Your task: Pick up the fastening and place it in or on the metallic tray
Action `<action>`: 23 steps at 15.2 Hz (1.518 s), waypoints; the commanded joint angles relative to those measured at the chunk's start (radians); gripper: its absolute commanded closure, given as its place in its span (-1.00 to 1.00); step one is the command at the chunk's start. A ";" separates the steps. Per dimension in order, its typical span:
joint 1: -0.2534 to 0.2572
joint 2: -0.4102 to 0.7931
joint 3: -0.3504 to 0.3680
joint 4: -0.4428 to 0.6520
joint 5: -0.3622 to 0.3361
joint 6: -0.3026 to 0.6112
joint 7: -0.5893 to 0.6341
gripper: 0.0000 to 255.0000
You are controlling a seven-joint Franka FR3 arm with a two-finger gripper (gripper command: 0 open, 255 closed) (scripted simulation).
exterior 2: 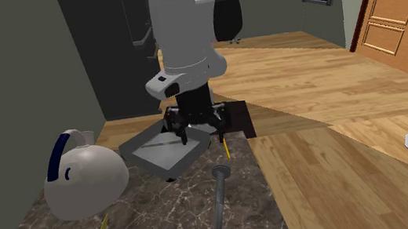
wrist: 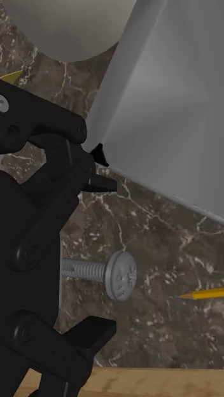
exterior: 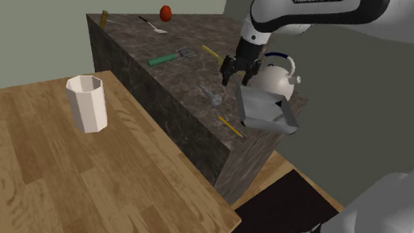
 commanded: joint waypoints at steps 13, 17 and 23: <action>0.007 0.314 0.014 0.217 0.083 0.119 -0.040 -1.00; 0.008 0.321 0.015 0.205 0.084 0.138 -0.041 -1.00; 0.008 0.321 0.015 0.206 0.084 0.138 -0.041 -1.00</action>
